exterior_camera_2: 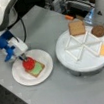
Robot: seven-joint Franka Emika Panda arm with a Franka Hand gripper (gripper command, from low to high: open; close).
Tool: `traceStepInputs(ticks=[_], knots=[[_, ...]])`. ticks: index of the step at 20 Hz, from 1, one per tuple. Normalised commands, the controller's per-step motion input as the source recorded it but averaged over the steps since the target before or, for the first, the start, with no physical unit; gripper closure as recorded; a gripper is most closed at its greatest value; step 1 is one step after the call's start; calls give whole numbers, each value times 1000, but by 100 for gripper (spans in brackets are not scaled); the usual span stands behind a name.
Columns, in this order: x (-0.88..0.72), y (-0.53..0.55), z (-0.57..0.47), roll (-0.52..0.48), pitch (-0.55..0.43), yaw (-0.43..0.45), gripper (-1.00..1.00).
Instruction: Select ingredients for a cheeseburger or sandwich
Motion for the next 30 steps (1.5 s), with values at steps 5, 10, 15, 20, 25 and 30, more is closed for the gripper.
traceStepInputs(ticks=[5, 10, 15, 20, 25, 30], knots=[[51, 17, -68, -86, -45, 107, 100], [2, 38, -38, -100, -55, 116, 100], [-53, 47, -47, -103, -63, 120, 100], [-106, 82, -66, -104, -79, 108, 100], [-126, 98, -61, -112, -97, 98, 100], [-137, 90, -56, -124, -108, 92, 100]])
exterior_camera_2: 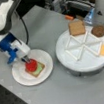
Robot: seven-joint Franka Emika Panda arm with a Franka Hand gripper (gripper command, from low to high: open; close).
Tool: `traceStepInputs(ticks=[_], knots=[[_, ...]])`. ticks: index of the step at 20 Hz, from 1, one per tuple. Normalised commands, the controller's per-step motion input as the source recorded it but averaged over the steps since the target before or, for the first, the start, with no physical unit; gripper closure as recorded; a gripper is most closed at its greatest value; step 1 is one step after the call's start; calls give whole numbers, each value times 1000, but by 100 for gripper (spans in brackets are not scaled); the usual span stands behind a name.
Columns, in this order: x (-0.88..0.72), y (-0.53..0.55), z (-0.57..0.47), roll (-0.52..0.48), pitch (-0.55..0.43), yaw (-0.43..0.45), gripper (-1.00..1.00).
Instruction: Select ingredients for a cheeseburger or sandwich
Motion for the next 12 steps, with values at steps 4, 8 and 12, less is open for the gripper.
traceStepInputs(ticks=[4, 8, 12], knots=[[-147, 70, -38, -133, -105, 80, 100], [-154, 65, -36, -137, -101, 69, 100], [-161, 64, -42, -141, -102, 61, 100]])
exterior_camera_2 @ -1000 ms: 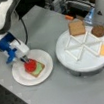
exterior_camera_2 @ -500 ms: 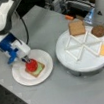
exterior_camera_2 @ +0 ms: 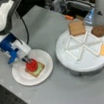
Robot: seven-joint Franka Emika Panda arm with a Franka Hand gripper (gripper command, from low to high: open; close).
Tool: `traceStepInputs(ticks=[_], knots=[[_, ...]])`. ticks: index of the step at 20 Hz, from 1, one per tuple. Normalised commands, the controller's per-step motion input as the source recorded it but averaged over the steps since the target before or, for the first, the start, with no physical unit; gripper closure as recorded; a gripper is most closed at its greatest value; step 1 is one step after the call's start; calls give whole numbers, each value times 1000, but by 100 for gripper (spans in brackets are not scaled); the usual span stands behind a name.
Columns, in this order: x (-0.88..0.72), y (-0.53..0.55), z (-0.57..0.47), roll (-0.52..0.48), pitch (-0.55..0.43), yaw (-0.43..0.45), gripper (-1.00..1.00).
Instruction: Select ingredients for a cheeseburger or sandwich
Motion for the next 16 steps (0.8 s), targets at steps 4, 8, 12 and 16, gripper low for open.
traceStepInputs(ticks=[4, 8, 12, 16], knots=[[-158, 54, -46, -142, -102, 56, -100], [-151, 56, -49, -148, -103, 52, -100], [-140, 52, -44, -150, -101, 46, -100], [-127, 35, -42, -149, -100, 49, -100]])
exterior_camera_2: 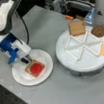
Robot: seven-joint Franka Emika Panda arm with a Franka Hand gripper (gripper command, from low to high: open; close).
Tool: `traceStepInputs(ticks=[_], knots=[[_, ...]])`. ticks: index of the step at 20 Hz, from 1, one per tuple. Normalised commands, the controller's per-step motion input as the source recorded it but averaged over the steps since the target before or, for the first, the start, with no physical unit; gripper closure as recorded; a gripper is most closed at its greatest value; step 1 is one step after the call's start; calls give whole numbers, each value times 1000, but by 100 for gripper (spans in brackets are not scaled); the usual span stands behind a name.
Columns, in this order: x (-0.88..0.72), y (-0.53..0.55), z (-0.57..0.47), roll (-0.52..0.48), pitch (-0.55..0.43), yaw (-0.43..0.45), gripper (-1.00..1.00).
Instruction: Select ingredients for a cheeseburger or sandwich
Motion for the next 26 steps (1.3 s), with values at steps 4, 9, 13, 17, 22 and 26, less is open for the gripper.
traceStepInputs(ticks=[4, 9, 13, 17, 22, 26], knots=[[-123, 19, -34, -153, -94, 50, -100], [-151, 4, 19, -164, -71, 48, -100], [-241, 31, 200, -209, 14, 0, -100], [-282, 140, 316, -278, 109, -84, -100], [-268, 290, 242, -313, 122, -168, -100], [-302, 368, 149, -406, 77, -223, -100]])
